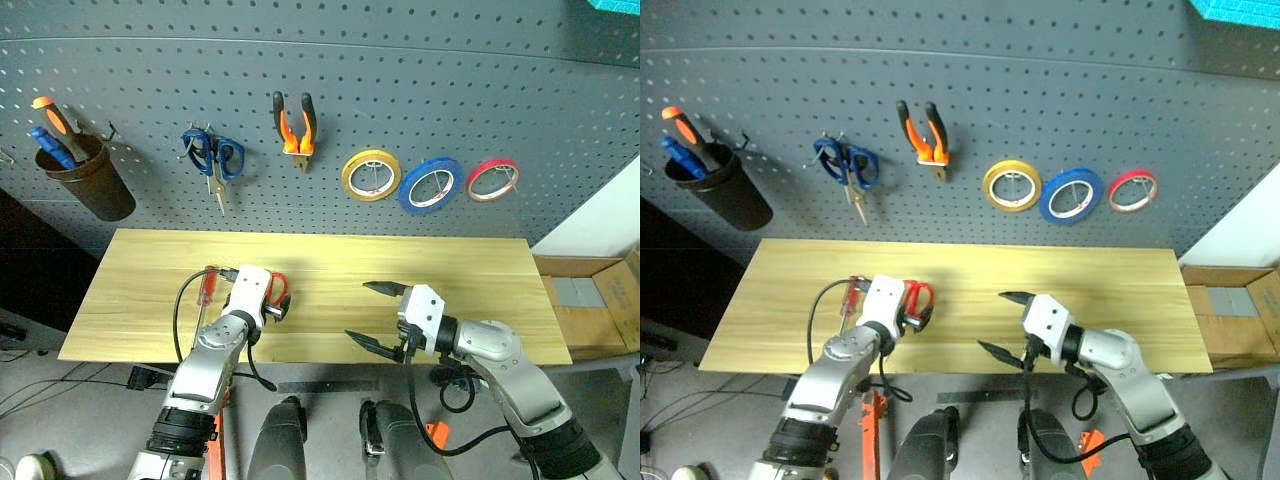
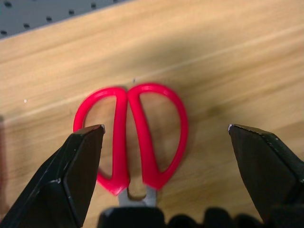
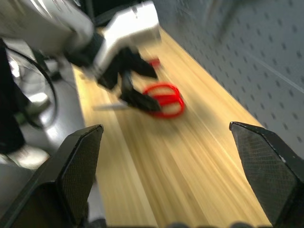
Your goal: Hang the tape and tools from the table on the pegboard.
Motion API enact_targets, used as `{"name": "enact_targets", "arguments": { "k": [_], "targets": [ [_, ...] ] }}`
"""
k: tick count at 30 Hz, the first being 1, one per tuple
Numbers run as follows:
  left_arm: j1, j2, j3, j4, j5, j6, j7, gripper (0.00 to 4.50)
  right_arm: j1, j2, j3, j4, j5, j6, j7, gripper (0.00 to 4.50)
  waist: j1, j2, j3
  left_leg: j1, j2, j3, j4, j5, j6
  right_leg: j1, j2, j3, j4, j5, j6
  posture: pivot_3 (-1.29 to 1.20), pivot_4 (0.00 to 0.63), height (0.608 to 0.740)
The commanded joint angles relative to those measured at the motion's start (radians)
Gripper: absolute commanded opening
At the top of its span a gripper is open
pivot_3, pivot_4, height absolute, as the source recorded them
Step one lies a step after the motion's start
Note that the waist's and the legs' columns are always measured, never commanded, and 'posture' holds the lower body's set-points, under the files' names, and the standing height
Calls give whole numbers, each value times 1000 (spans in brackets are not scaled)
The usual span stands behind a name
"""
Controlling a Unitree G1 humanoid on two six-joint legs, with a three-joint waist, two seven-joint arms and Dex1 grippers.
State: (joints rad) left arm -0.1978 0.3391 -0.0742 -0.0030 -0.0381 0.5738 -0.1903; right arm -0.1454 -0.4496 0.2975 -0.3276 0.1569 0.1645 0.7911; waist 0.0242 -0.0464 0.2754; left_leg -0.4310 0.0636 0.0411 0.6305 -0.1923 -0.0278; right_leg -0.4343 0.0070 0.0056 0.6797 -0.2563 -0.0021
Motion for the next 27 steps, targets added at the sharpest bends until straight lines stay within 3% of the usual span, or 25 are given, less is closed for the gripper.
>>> {"name": "enact_targets", "arguments": {
  "k": [1,12,24,27],
  "targets": [
    [3,14,11,-23,36,38,19,4500,3,-10,11,-57,27,2,33,4439,0,1,4,0,0,0,0,0,0,0,0,0,0,0,0,60,328,740],
    [46,-1,63,-82,1,209,1,4500,-26,-6,2,-13,17,-5,43,4439,-1,5,23,0,0,0,0,0,0,0,0,0,0,0,0,60,346,740],
    [41,31,62,-57,-2,262,-53,4500,-55,-10,-6,34,-1,-22,50,4439,-1,9,32,0,0,1,-1,0,0,-1,0,1,-1,0,0,60,354,740],
    [39,37,63,-54,2,257,-54,3907,-55,-11,-8,40,-3,-28,52,4500,-1,9,32,0,0,1,-1,0,0,-1,0,1,-1,0,0,60,355,740]
  ]
}}
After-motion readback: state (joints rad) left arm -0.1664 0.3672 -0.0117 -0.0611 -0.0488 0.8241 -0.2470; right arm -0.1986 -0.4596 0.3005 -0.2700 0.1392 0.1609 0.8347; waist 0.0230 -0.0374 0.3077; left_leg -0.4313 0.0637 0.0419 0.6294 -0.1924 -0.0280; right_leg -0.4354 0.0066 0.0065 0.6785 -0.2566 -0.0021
